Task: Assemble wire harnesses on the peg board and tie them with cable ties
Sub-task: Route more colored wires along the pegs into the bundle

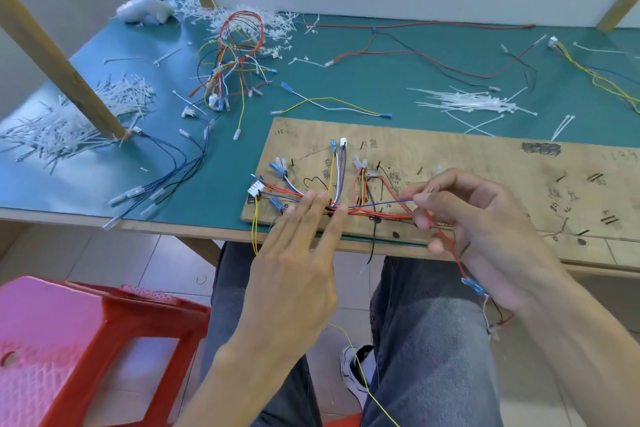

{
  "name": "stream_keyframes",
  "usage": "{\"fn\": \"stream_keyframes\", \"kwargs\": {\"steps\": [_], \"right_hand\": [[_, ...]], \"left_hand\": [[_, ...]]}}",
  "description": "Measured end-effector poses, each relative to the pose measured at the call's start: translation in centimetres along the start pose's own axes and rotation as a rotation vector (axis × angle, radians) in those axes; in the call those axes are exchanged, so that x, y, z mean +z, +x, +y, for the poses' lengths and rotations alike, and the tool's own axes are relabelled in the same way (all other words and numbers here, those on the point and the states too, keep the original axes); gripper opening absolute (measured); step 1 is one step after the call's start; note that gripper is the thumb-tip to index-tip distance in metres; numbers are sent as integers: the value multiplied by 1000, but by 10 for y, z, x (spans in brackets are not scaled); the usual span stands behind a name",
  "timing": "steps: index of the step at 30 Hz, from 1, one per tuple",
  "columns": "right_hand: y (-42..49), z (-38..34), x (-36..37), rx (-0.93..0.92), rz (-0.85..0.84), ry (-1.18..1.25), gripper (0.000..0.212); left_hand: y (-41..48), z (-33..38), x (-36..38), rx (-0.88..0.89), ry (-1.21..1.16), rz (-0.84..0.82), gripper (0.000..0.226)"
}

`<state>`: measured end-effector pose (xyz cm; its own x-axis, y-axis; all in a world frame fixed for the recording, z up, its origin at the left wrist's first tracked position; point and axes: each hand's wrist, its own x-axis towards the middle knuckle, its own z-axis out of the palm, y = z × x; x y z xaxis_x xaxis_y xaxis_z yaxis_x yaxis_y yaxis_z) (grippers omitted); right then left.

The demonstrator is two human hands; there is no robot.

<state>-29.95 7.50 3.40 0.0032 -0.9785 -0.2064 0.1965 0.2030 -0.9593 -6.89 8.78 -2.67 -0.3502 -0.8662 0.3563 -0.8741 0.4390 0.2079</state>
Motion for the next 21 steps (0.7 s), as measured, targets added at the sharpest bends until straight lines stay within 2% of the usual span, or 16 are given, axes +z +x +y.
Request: {"fn": "stream_keyframes", "kwargs": {"steps": [6,16,21], "right_hand": [[-3,10,1,11,-64,3,17],[-6,12,10,-23,103,17,20],[2,5,13,-42,99,33,18]], "left_hand": [[-1,2,8,-37,18,15,61],[0,1,11,-55,-20,45,61],[1,0,9,-51,23,2,60]]}}
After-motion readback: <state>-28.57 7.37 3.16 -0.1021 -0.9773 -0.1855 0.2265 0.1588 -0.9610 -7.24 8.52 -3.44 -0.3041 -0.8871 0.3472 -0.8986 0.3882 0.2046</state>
